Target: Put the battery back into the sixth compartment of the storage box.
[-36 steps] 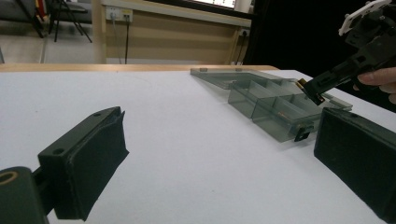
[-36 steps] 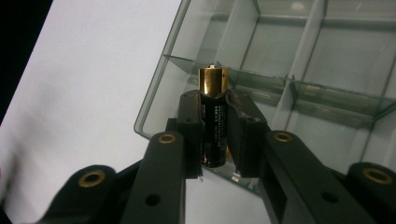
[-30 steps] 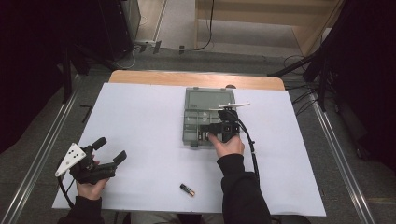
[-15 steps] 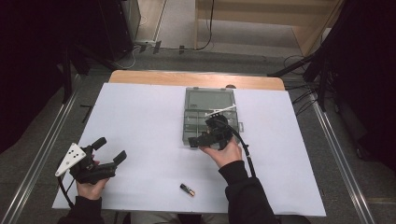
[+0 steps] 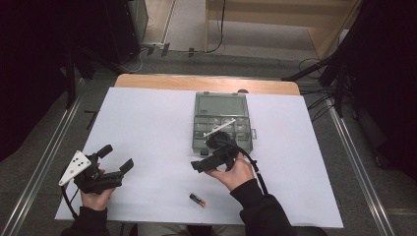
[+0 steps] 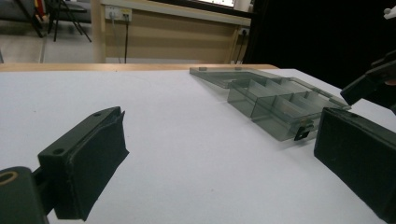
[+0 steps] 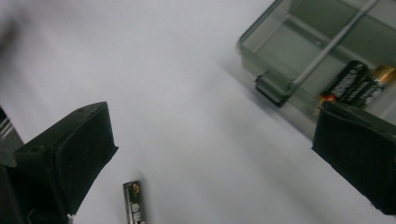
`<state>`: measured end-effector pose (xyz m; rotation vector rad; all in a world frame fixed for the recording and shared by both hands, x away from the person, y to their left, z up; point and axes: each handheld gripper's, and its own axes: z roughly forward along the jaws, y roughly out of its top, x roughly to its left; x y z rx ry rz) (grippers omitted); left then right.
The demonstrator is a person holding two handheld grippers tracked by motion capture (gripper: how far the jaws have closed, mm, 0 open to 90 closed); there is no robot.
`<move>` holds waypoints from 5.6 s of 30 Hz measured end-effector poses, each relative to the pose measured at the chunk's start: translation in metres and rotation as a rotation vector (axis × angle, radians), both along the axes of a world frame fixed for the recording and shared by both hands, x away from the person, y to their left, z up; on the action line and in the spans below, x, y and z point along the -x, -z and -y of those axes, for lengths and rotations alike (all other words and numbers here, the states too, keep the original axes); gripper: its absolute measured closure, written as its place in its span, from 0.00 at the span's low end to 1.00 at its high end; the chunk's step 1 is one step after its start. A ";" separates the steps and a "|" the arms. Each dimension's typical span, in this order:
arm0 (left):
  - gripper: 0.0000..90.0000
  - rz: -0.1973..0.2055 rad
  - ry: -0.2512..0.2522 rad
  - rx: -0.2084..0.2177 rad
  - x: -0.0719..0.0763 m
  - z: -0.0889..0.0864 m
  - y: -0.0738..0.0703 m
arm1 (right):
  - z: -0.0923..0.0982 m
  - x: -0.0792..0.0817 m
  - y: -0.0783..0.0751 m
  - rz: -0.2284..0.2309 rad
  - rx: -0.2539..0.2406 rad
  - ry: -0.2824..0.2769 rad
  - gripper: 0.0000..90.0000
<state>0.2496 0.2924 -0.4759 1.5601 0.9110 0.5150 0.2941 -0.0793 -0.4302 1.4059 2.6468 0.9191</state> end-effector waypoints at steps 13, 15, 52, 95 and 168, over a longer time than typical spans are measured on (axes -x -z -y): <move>0.03 0.000 0.001 0.001 0.000 0.000 0.000 | -0.028 0.023 0.007 -0.015 0.142 -0.137 0.00; 0.03 0.001 0.001 0.001 0.000 0.000 0.000 | -0.029 0.024 0.007 -0.015 0.149 -0.143 0.00; 0.03 0.000 0.003 -0.003 0.000 0.000 0.000 | -0.061 0.059 0.040 -0.077 0.380 -0.337 0.21; 0.03 0.001 0.001 -0.004 0.001 0.000 0.000 | -0.064 0.063 0.042 -0.129 0.415 -0.335 0.86; 0.02 0.000 0.002 -0.006 0.001 0.000 0.000 | 0.054 -0.052 0.010 -0.080 -0.207 0.333 0.86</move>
